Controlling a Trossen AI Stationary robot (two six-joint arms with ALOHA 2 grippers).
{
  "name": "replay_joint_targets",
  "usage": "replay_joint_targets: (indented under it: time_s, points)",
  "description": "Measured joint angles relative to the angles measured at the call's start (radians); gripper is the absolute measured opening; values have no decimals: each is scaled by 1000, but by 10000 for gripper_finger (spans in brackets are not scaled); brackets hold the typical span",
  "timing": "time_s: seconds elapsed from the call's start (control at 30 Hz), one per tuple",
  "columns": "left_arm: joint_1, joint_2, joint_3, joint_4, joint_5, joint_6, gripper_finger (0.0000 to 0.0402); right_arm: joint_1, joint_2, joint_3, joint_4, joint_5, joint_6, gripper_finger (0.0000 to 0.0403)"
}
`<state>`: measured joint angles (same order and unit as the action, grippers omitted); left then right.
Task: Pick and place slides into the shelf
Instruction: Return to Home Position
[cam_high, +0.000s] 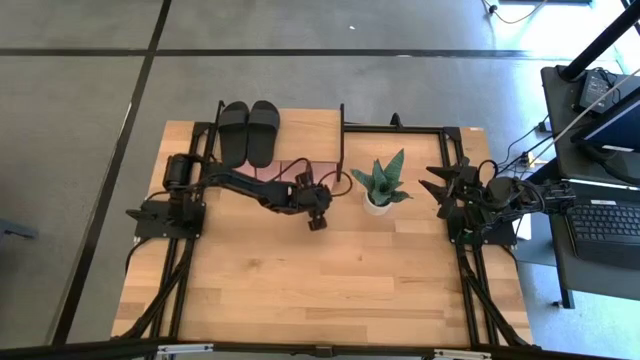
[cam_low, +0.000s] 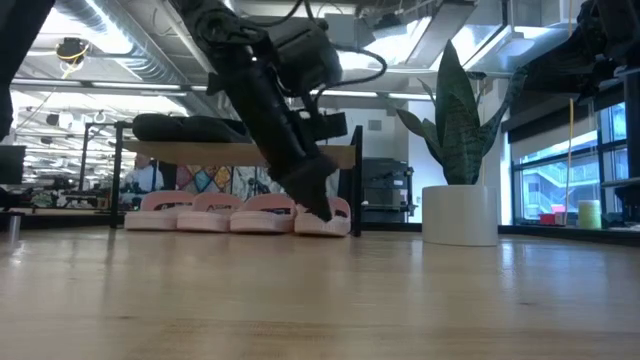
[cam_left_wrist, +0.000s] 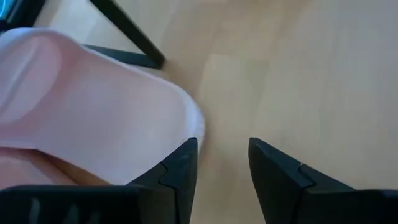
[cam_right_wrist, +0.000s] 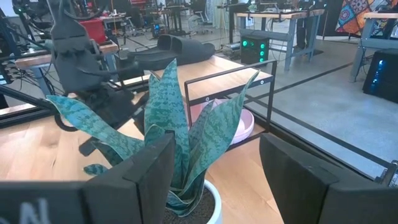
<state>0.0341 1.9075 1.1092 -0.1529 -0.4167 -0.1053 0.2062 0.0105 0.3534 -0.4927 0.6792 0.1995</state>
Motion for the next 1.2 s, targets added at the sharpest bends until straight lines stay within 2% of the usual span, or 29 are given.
replay_joint_targets:
  time_s: [0.2,0.43,0.77,0.97,1.2]
  points:
    - [22,9,1,4,81,-17,134,0,0,0,0,0,0,234]
    - [15,8,1,7,89,-16,134,0,0,0,0,0,-2,234]
    - [19,57,1,10,40,-16,134,0,1,0,1,0,-2,234]
    - [23,57,1,11,-53,-16,134,0,1,0,1,0,-2,234]
    - [18,57,1,12,9,-16,134,0,1,0,1,0,0,234]
